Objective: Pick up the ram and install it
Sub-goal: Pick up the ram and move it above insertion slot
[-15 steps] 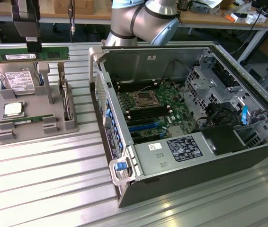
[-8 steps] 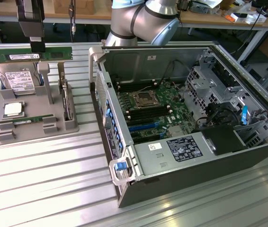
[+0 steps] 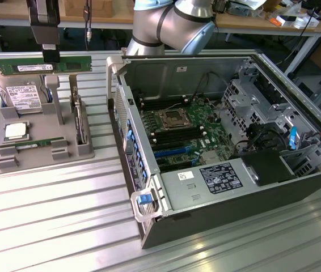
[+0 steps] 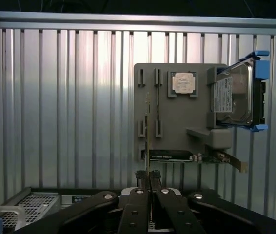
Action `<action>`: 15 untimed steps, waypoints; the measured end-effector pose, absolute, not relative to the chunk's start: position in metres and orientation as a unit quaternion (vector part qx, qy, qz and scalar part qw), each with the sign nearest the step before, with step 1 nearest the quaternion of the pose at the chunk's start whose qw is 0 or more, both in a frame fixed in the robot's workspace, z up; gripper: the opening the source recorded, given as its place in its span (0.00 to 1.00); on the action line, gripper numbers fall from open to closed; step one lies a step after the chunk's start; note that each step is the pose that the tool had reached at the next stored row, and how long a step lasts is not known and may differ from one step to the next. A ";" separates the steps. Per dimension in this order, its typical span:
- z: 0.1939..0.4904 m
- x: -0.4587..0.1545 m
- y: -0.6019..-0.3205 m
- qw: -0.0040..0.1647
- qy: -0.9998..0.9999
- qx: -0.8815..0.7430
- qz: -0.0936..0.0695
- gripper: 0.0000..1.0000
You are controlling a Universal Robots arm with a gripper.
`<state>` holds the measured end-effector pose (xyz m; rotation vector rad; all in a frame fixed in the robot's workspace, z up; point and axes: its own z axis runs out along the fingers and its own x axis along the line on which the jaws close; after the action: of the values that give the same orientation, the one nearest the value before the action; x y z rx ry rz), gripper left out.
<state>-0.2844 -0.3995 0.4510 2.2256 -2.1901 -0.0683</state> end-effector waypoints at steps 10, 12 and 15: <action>0.451 -0.273 -0.399 0.009 -0.701 0.713 -0.022 0.12; 0.451 -0.271 -0.399 0.009 -0.701 0.713 -0.022 0.12; 0.451 -0.267 -0.399 0.009 -0.701 0.713 -0.022 0.12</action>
<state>-0.2671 -0.3995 0.4510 2.2252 -2.1898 -0.0673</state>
